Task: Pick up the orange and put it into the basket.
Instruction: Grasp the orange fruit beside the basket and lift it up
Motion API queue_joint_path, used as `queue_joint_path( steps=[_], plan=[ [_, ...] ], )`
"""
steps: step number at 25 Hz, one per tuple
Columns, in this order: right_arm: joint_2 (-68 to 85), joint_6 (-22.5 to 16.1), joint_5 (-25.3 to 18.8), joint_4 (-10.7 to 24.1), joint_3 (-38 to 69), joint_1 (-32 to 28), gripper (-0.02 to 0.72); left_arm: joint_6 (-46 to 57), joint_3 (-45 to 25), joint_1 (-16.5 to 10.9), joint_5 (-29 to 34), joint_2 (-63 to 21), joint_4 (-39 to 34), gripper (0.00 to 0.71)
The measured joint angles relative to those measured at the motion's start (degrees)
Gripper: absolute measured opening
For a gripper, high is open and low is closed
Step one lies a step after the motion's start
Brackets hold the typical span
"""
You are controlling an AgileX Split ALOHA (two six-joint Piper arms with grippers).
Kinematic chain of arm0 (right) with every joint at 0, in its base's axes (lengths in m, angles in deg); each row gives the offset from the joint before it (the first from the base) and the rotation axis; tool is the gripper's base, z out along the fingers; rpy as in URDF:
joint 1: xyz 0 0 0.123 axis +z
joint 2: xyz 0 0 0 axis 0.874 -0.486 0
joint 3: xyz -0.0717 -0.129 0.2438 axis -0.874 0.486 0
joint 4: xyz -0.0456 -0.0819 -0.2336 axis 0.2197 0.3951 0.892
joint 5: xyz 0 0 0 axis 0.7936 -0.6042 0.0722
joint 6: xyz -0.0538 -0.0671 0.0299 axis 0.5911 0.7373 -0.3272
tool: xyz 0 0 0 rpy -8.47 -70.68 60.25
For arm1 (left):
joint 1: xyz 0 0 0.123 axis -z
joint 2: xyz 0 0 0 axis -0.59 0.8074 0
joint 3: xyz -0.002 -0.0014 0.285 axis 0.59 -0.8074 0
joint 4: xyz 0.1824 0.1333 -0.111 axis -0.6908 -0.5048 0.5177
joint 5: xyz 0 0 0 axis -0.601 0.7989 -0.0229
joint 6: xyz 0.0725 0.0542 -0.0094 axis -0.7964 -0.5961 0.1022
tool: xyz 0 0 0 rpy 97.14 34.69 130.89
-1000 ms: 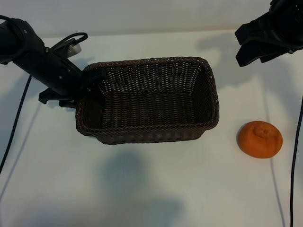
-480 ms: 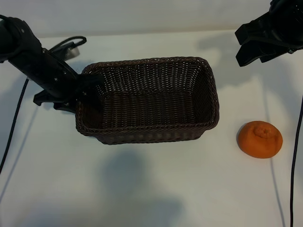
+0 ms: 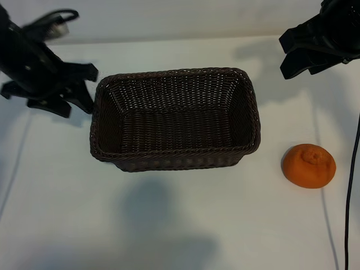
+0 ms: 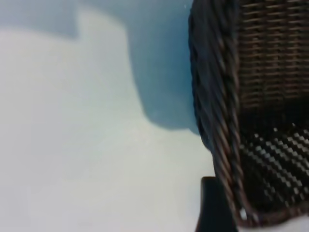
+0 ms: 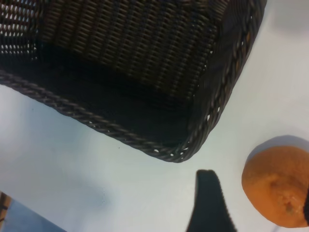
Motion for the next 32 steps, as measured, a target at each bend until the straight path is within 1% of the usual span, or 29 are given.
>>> queue_joint_path(
  steps=[3,7,12,15,20,24,27,32],
  plan=[
    [0.00,0.00,0.10,0.00,0.00,0.00,0.456,-0.23,0.24,-0.39,1.86,-3.88,-0.91,0.491],
    [0.00,0.00,0.17,-0.05,0.00,0.00,0.456,-0.98,0.24,-2.54,2.68,-7.17,-0.18,0.491],
    [0.00,0.00,0.21,-0.05,0.00,0.00,0.456,-3.98,0.24,-6.23,5.29,-7.85,4.08,0.491],
    [0.00,0.00,0.21,-0.05,0.00,0.00,0.456,-6.11,0.24,-6.67,5.76,-8.10,7.25,0.491],
    [0.00,0.00,0.21,-0.05,0.00,0.00,0.456,-7.63,-0.90,-6.01,5.76,-8.33,11.44,0.491],
    [0.00,0.00,0.21,-0.05,0.00,0.00,0.456,-8.33,-5.11,-3.33,5.46,-9.33,13.01,0.491],
    [0.00,0.00,0.21,-0.05,0.00,0.00,0.456,-8.68,-6.74,-1.64,4.44,-9.38,13.30,0.491],
    [0.00,0.00,0.21,-0.05,0.00,0.00,0.456,-9.81,-6.80,-1.30,4.19,-9.38,14.75,0.491]
  ],
)
